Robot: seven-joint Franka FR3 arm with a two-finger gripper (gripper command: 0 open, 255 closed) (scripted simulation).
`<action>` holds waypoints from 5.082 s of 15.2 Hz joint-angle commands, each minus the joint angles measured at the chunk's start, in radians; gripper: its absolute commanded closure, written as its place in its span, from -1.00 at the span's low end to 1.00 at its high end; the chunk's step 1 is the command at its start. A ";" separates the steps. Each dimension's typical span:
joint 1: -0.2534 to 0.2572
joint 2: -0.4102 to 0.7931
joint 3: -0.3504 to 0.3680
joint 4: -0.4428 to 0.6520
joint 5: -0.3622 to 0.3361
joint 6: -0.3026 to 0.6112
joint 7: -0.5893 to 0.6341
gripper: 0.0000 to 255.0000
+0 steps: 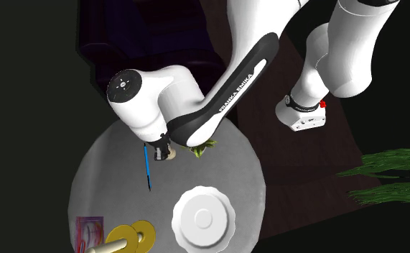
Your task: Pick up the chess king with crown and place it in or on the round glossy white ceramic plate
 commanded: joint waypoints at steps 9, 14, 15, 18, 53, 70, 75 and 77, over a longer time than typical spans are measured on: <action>-0.007 -0.073 0.007 0.047 0.026 -0.117 -0.017 1.00; -0.009 -0.099 0.009 0.076 0.034 -0.172 -0.022 1.00; 0.004 -0.106 0.018 0.071 0.036 -0.173 -0.001 1.00; 0.042 -0.121 0.048 0.064 0.039 -0.180 0.065 1.00; 0.278 0.062 0.176 0.077 -0.062 -0.029 0.481 1.00; 0.268 0.011 0.187 0.119 -0.034 -0.116 0.462 -1.00; 0.266 0.000 0.189 0.132 -0.027 -0.140 0.457 -1.00; 0.266 0.000 0.189 0.132 -0.027 -0.140 0.457 -1.00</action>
